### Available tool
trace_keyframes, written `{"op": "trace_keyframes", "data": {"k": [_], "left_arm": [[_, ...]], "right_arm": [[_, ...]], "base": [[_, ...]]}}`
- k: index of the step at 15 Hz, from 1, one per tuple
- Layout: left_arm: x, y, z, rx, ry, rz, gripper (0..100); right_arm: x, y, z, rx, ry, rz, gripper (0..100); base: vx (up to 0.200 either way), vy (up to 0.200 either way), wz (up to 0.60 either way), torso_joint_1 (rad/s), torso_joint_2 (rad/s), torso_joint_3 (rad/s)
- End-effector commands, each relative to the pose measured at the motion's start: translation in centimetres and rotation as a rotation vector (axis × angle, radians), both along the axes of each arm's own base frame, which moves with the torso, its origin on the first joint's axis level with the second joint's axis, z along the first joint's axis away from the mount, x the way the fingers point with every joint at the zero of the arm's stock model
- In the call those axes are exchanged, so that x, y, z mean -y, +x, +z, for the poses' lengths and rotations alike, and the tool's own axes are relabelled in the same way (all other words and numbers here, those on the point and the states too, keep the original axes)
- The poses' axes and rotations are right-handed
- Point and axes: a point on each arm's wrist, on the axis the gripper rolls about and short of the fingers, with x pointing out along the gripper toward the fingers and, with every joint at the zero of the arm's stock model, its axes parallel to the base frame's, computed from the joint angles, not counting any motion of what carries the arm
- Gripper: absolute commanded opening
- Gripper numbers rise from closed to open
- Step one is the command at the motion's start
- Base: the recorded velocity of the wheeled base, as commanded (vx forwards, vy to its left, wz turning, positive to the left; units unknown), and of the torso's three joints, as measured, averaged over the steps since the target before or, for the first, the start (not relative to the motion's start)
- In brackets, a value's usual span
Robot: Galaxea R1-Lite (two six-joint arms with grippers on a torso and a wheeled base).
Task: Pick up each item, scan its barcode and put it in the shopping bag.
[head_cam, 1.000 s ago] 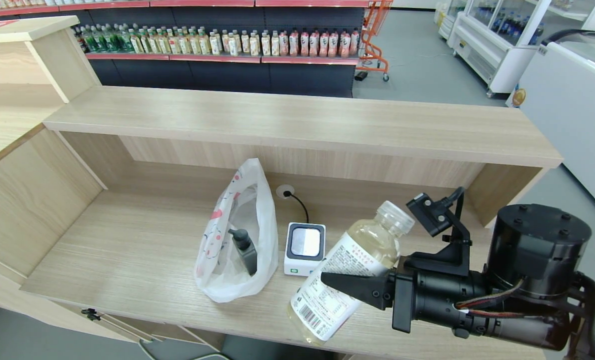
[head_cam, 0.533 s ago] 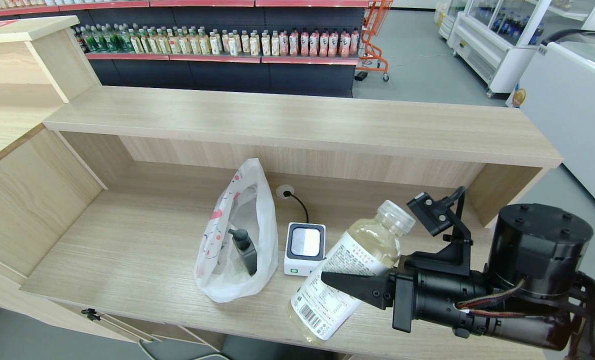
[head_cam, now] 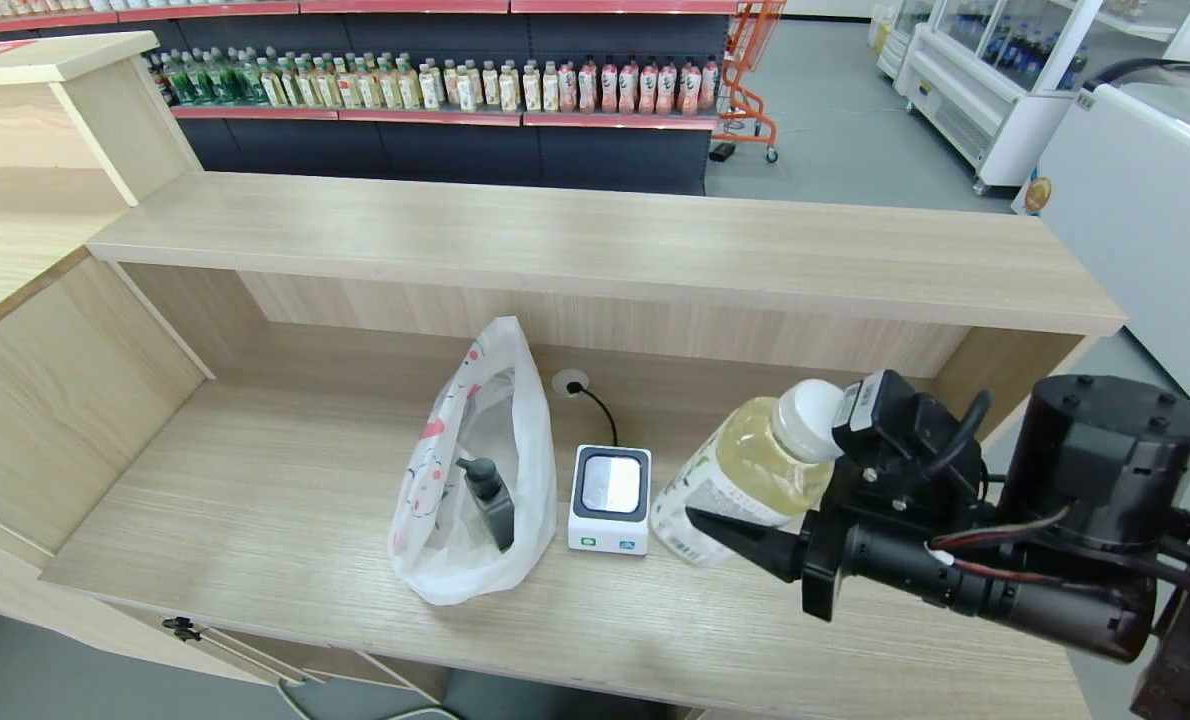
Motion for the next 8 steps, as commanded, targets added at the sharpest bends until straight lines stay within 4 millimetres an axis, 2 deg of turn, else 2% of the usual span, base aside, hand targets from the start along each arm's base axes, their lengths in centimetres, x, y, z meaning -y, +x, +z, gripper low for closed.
{"op": "trace_keyframes", "data": {"k": [1, 4, 8], "left_arm": [[0.0, 0.0, 0.0, 0.001, 0.000, 0.000, 100], [0.0, 0.0, 0.0, 0.001, 0.001, 0.000, 100], [0.0, 0.0, 0.0, 0.001, 0.000, 0.000, 100]], "right_arm": [[2.0, 1.6, 0.7, 0.203, -0.126, -0.104, 0], [2.4, 1.7, 0.2, 0.403, -0.315, -0.091, 0], [2.8, 0.4, -1.3, 0.555, -0.507, -0.035, 0]], "base": [[0.000, 0.000, 0.00, 0.000, 0.00, 0.000], [0.000, 0.000, 0.00, 0.000, 0.00, 0.000], [0.000, 0.000, 0.00, 0.000, 0.00, 0.000]]}}
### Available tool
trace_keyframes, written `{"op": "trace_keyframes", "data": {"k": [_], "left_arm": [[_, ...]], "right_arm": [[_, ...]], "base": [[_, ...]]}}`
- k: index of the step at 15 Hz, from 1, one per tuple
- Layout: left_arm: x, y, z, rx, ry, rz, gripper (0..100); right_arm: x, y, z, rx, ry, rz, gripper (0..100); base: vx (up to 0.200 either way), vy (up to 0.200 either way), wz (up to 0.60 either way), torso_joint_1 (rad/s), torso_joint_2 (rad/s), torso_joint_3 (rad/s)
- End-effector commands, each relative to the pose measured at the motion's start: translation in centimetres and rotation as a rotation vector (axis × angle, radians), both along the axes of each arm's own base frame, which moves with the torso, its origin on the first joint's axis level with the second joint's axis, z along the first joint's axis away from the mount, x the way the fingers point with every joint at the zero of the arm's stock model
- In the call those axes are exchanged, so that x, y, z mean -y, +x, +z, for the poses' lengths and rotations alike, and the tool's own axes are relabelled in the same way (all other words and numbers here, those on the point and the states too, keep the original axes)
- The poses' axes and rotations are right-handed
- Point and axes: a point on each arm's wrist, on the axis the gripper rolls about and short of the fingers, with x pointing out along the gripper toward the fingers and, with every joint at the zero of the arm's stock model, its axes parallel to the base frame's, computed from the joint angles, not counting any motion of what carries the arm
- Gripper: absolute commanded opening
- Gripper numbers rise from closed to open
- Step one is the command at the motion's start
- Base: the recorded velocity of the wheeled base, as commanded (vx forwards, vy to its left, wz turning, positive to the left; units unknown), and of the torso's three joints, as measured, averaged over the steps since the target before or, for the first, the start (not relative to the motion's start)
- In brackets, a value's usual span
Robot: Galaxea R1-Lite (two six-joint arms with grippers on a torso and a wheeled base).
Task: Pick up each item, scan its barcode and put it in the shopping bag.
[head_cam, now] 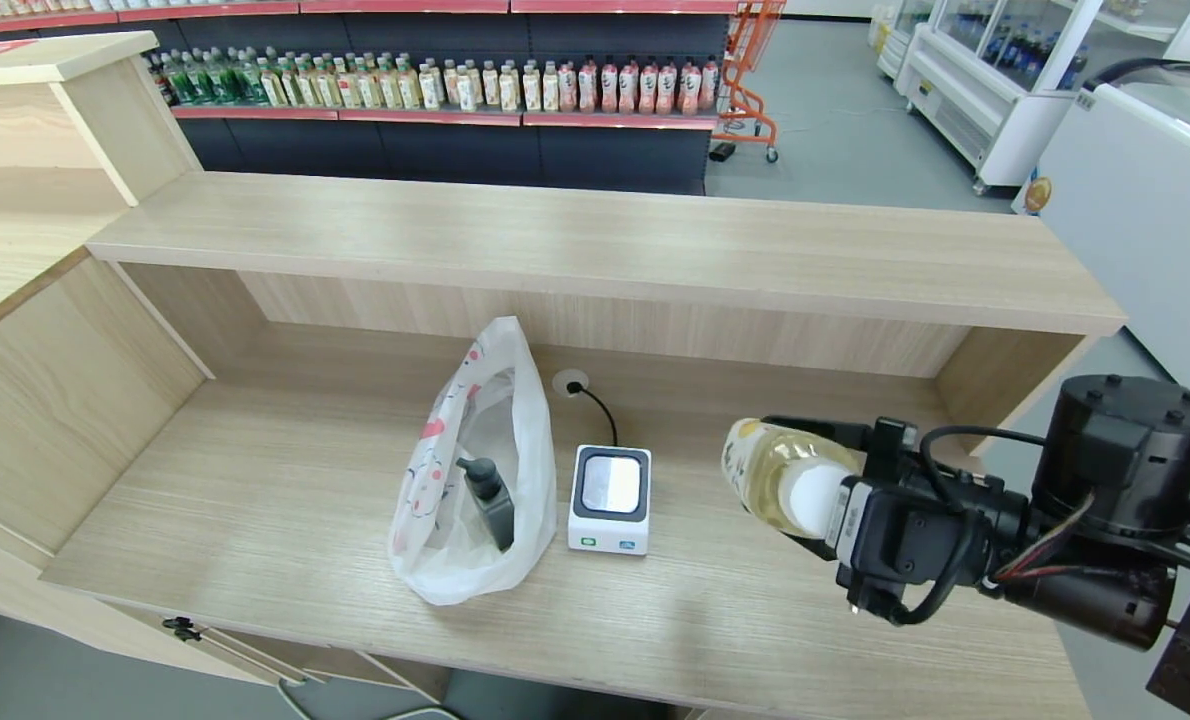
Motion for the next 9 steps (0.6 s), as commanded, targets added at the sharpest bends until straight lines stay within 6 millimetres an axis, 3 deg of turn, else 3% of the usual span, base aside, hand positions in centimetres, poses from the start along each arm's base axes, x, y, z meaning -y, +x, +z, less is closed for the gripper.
{"op": "trace_keyframes", "data": {"k": [1, 8, 9], "left_arm": [[0.00, 0.00, 0.00, 0.001, 0.001, -0.001, 100], [0.00, 0.00, 0.00, 0.001, 0.002, -0.001, 100], [0.00, 0.00, 0.00, 0.001, 0.002, -0.001, 100]], "right_arm": [[0.45, -0.61, -0.54, 0.015, -0.043, 0.004, 0], [0.27, -0.30, -0.95, 0.083, -0.083, 0.012, 0], [0.19, -0.18, -1.29, 0.079, -0.095, 0.015, 0]], "base": [[0.000, 0.000, 0.00, 0.000, 0.00, 0.000], [0.000, 0.000, 0.00, 0.000, 0.00, 0.000], [0.000, 0.200, 0.00, 0.002, 0.00, 0.002]]}}
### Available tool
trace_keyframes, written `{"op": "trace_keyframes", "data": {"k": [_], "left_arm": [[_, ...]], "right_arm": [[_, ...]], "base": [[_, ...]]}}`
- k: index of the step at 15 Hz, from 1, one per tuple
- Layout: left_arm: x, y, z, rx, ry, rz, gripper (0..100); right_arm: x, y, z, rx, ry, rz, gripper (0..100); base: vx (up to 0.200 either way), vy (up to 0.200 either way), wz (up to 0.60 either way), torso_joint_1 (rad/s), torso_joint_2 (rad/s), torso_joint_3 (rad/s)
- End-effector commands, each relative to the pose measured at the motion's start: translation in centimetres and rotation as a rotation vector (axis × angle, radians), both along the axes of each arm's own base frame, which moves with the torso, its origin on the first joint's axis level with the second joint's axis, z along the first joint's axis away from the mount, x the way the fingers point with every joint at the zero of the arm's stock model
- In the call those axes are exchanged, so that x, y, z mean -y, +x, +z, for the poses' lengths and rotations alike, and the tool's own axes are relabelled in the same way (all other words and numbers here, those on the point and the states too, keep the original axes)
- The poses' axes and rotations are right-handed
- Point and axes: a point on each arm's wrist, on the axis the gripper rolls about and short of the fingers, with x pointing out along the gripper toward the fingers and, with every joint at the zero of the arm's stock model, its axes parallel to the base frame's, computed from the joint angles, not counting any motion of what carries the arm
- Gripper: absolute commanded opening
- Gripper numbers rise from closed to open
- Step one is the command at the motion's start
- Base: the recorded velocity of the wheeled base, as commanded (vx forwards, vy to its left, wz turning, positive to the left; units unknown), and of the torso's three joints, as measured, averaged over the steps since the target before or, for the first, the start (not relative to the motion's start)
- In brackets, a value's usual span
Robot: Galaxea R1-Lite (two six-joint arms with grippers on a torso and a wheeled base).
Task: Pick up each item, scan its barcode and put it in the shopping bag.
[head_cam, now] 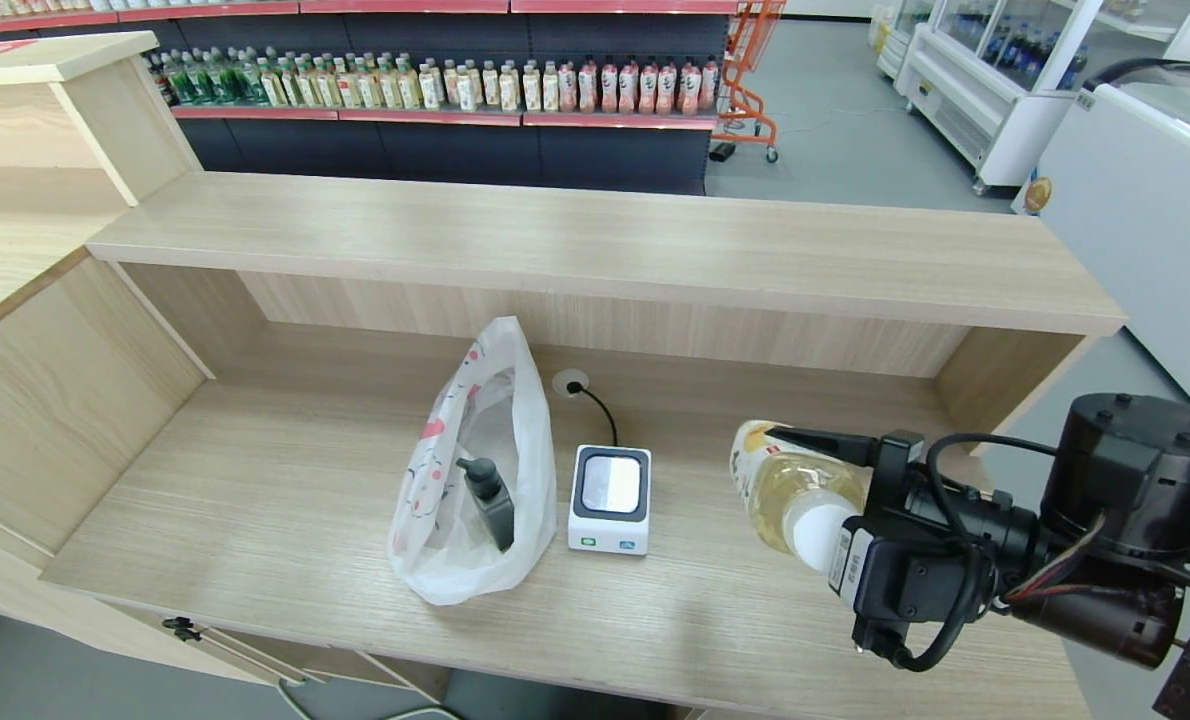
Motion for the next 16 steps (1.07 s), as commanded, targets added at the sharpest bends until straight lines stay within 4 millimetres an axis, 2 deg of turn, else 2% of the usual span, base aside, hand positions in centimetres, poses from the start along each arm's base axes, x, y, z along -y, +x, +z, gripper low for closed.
{"op": "trace_keyframes", "data": {"k": [1, 4, 8, 11, 14, 16], "left_arm": [[0.0, 0.0, 0.0, 0.001, -0.002, 0.001, 100], [0.0, 0.0, 0.0, 0.001, -0.003, 0.001, 100], [0.0, 0.0, 0.0, 0.001, 0.000, 0.001, 100], [0.0, 0.0, 0.0, 0.001, 0.001, 0.001, 100], [0.0, 0.0, 0.0, 0.001, 0.001, 0.001, 100], [0.0, 0.0, 0.0, 0.001, 0.001, 0.001, 100]], "right_arm": [[-0.3, 0.3, -0.8, -0.010, -0.013, 0.006, 0], [-0.5, 0.8, -1.6, 0.021, 0.008, 0.002, 0], [0.1, 0.0, -2.9, -0.017, -0.029, -0.002, 0], [1.6, 0.8, -2.9, 0.020, -0.068, -0.058, 0], [3.4, 2.4, -3.8, 0.011, -0.102, -0.108, 0], [3.2, 2.9, -4.6, -0.002, -0.102, -0.089, 0]], "base": [[0.000, 0.200, 0.00, -0.002, 0.00, -0.002], [0.000, 0.200, 0.00, 0.001, 0.00, 0.002], [0.000, 0.200, 0.00, 0.001, 0.01, 0.000], [0.000, 0.000, 0.00, 0.000, 0.00, 0.000], [0.000, 0.000, 0.00, 0.000, 0.00, 0.000], [0.000, 0.000, 0.00, 0.000, 0.00, 0.000]]}}
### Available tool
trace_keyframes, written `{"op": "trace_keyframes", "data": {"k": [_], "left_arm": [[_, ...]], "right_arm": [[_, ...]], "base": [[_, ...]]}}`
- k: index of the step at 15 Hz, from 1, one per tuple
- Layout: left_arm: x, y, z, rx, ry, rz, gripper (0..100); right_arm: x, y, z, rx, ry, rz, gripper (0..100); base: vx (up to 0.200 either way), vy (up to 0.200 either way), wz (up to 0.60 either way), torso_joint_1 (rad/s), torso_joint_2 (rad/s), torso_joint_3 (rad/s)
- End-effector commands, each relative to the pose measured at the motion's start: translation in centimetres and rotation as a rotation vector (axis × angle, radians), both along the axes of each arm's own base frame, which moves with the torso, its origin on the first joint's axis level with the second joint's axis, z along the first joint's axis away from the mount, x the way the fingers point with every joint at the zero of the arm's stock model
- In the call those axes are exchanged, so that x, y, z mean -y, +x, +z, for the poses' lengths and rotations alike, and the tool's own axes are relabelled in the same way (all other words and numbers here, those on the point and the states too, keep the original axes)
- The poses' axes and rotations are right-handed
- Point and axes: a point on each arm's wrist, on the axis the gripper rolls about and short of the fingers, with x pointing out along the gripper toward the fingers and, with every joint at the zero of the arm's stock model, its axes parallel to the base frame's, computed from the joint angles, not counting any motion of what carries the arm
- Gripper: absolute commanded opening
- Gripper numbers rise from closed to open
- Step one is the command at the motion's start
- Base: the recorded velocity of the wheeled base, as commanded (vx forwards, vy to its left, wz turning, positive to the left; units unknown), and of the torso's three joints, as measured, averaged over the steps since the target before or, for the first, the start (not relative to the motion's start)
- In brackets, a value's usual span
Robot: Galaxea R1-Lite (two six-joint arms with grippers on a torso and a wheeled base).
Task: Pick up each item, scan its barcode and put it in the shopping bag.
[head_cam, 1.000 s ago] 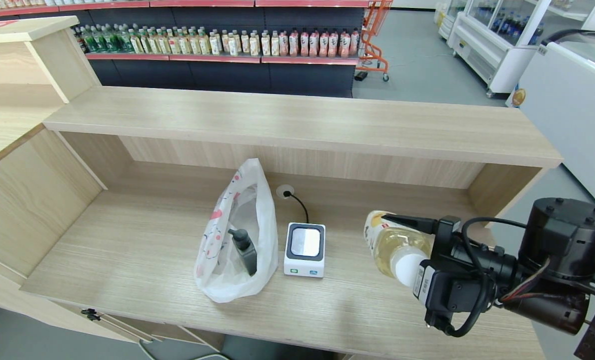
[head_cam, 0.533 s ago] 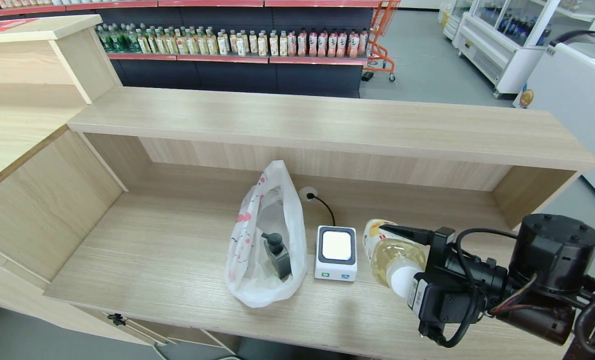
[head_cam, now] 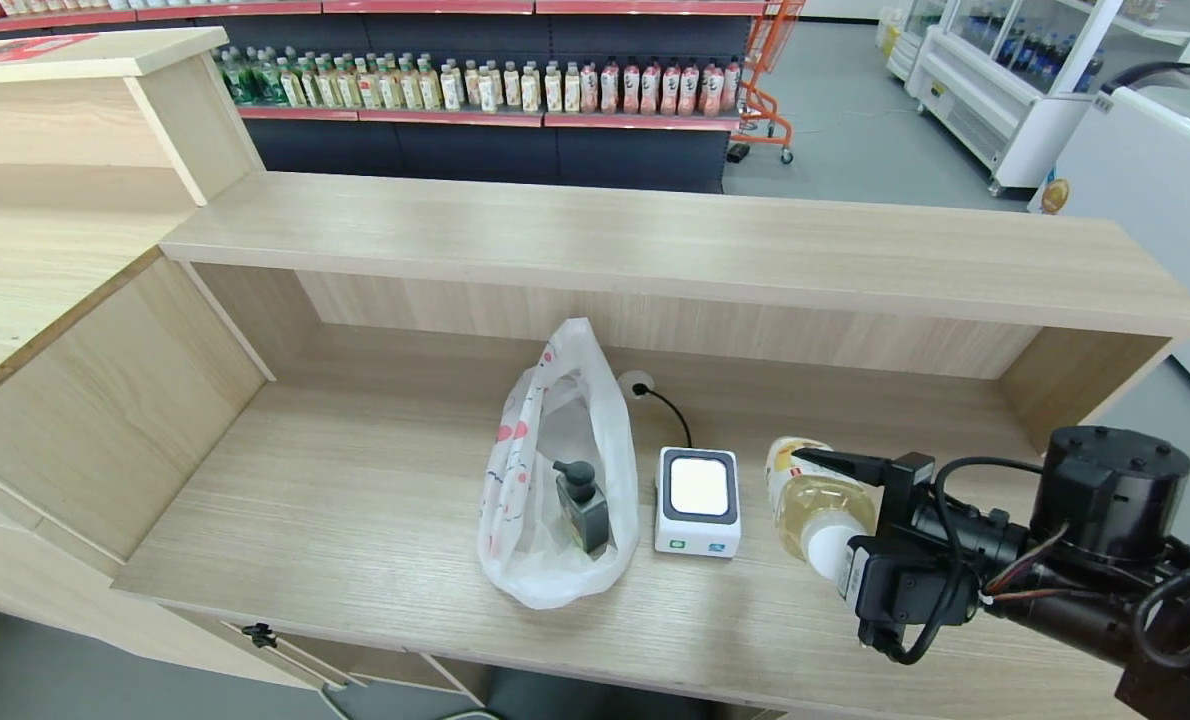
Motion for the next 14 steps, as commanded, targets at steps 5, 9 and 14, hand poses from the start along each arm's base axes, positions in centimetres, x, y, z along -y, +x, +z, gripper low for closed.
{"op": "trace_keyframes", "data": {"k": [5, 9, 14], "left_arm": [[0.0, 0.0, 0.0, 0.001, 0.000, 0.000, 100], [0.0, 0.0, 0.0, 0.001, 0.000, 0.000, 100], [0.0, 0.0, 0.0, 0.001, 0.000, 0.000, 100]], "right_arm": [[-1.0, 2.6, -3.2, -0.007, 0.035, 0.048, 0], [-1.1, 3.0, -4.2, -0.032, 0.022, 0.048, 0], [-1.9, 4.6, -4.8, 0.006, 0.037, 0.053, 0]], "base": [[0.000, 0.000, 0.00, 0.000, 0.00, 0.000], [0.000, 0.000, 0.00, 0.000, 0.00, 0.000], [0.000, 0.000, 0.00, 0.000, 0.00, 0.000]]}}
